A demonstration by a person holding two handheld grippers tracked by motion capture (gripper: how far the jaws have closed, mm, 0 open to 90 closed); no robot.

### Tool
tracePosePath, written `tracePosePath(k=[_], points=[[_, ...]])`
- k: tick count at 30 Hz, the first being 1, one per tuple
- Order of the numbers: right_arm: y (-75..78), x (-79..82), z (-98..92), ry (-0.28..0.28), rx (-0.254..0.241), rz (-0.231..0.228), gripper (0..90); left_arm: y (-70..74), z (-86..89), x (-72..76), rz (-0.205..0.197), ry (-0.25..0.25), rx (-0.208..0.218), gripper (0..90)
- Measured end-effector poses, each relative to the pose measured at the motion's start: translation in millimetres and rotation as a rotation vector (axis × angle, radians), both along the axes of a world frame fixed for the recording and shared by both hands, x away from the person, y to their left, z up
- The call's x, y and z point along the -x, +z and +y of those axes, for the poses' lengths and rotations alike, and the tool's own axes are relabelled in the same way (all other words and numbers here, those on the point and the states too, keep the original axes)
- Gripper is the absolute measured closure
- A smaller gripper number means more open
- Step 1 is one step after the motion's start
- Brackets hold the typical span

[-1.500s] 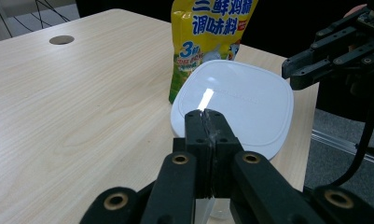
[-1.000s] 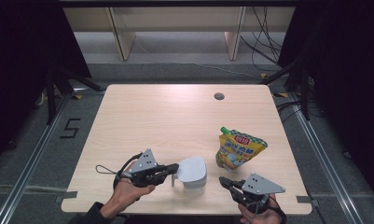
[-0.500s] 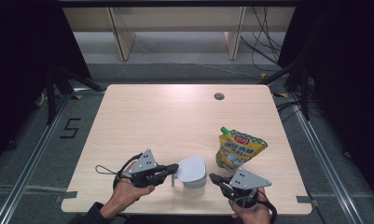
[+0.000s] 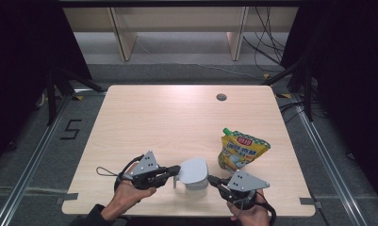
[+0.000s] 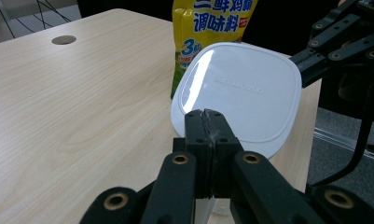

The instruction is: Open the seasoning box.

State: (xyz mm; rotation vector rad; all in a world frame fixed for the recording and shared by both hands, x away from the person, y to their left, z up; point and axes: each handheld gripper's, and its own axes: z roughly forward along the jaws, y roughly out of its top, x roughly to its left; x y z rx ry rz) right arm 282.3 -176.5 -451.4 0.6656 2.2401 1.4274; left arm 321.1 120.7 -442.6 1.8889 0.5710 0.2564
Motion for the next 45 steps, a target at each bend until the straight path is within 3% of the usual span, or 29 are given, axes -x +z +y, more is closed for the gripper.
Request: tracePosePath(k=[1,8,10,11,12,14,15,16,18,20,21,22,24,25,29,32,34,40,45], points=[[0.3,1.5,1.2,-0.012,-0.015,0.017,90.0,0.0,0.2,0.2,0.000,0.002,-0.001,88.1],[4.9,3.2,2.9,-0.001,0.001,-0.005,90.0,0.6,6.1,2.1,-0.008,0.008,-0.003,84.1],[5.5,4.2,3.1,-0.007,-0.004,0.003,90.0,-0.2,10.0,3.8,0.000,0.008,0.014,80.6],[5.4,3.1,3.7,-0.003,-0.007,-0.021,90.0,-0.5,13.0,4.6,-0.004,-0.004,0.006,79.3],[6.1,3.2,4.5,0.005,-0.006,-0.012,90.0,-3.6,17.3,7.7,0.018,-0.020,0.005,73.7],[6.0,3.3,5.2,0.001,-0.011,-0.014,90.0,-6.4,21.5,11.0,0.022,0.000,0.000,70.4],[6.4,2.5,5.9,0.014,-0.011,-0.012,90.0,-7.5,24.6,10.0,0.005,-0.022,-0.011,67.7],[7.4,1.8,5.0,0.007,0.009,-0.036,90.0,-9.5,26.8,13.1,0.030,-0.002,0.001,65.6],[7.9,3.5,6.4,0.001,-0.012,-0.010,90.0,-12.0,32.0,16.0,0.035,-0.006,-0.004,59.5],[9.4,3.9,7.1,0.004,-0.020,-0.018,90.0,-15.2,36.2,21.1,0.039,-0.019,-0.023,56.5],[12.1,3.7,7.5,0.002,-0.014,-0.028,90.0,-18.1,38.6,24.6,0.028,-0.029,-0.061,50.4],[12.1,3.7,7.5,0.002,-0.014,-0.028,90.0,-18.1,38.6,24.6,0.028,-0.029,-0.061,48.0],[12.5,2.9,9.8,0.002,-0.025,-0.028,90.0,-22.7,39.9,27.4,0.040,-0.015,-0.080,43.6],[12.9,2.8,12.7,0.001,-0.026,-0.013,90.0,-28.6,41.2,28.1,0.048,-0.022,-0.128,36.0],[13.8,1.1,17.5,0.019,-0.019,-0.032,90.0,-39.2,45.0,31.7,0.071,-0.020,-0.178,29.6],[14.6,1.6,18.9,0.008,-0.030,-0.037,90.0,-40.5,48.3,32.1,0.080,-0.017,-0.180,27.4],[15.6,1.8,20.5,0.030,-0.031,-0.039,90.0,-42.5,52.1,33.5,0.078,-0.001,-0.161,26.2],[20.8,3.8,24.8,0.026,-0.039,-0.062,90.0,-44.9,56.5,36.0,0.068,-0.014,-0.167,19.5],[22.9,4.6,30.7,0.050,-0.018,-0.065,90.0,-46.2,54.3,37.1,0.057,-0.008,-0.162,15.2]])
